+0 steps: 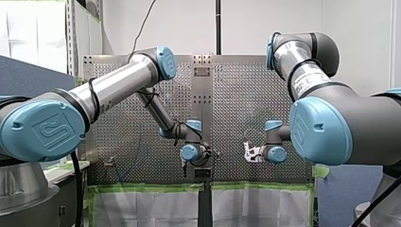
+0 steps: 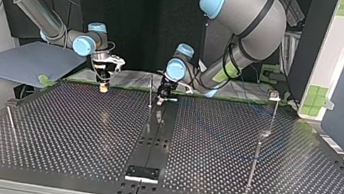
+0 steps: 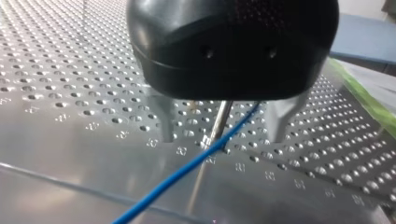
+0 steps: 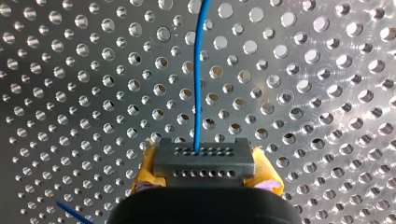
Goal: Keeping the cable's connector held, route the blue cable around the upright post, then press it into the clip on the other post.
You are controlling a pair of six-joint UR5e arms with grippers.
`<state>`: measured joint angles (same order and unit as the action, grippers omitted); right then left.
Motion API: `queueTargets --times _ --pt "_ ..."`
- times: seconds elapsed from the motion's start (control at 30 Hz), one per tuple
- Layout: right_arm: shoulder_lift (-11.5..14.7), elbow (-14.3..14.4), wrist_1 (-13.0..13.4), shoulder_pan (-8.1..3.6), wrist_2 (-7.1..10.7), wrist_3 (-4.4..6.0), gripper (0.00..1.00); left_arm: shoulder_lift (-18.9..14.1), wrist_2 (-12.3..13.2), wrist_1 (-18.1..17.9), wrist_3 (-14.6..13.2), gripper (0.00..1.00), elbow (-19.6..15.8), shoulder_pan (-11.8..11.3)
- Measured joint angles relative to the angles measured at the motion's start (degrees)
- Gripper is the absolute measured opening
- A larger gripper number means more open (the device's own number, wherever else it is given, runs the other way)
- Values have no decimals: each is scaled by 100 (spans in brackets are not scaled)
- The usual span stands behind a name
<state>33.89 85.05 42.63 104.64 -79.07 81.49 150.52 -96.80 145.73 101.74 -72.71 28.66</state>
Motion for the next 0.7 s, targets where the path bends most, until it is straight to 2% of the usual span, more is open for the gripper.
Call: queueTargets --times 0.2,0.43,0.7 --pt "-4 0 -7 0 4 11 0 -7 -244 183 -133 100 0 11" --pt "-8 0 -29 -1 4 21 0 -5 -551 498 -439 100 0 51" --pt "-15 0 -55 -1 4 50 0 -28 -605 818 -760 100 -14 195"
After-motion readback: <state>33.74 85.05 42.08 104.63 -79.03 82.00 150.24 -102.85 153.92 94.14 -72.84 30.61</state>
